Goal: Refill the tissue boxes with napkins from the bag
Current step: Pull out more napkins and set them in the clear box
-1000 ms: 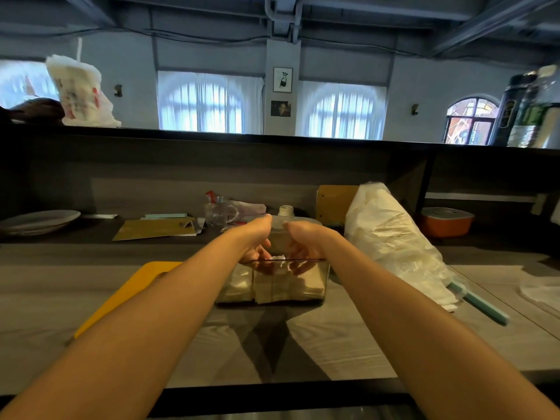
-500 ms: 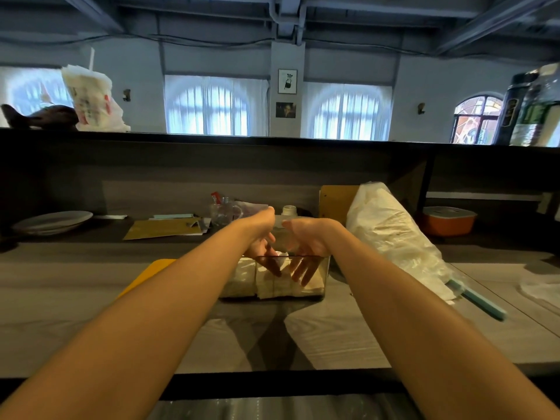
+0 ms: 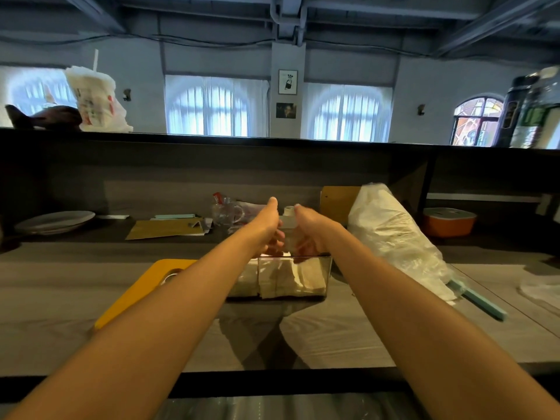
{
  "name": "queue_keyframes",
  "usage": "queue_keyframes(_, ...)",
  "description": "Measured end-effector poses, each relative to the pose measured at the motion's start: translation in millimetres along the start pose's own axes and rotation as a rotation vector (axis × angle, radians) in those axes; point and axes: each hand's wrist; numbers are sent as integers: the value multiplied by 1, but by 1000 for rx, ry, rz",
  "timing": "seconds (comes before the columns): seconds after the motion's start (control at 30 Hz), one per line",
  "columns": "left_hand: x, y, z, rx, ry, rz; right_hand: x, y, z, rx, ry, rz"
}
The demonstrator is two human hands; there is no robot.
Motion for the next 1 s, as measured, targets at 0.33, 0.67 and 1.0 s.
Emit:
queue_keyframes(0.33,2,-51,-58,-212,-363,-338,-45,59,-36,-272,408,601)
queue_keyframes(0.67,63,-166,-116,112,-520,-207,-167,145,-22,-717,459,286)
queue_keyframes(1.0,80,-207,-80,181,-507,95,-208,185,21,-389,484,-32)
Point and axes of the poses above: each hand's wrist, its own z-axis towards the middle knuckle, its own y-axis out of the back of the hand, x = y × z, and after that the axes turned 15 degrees about -x, right-handed
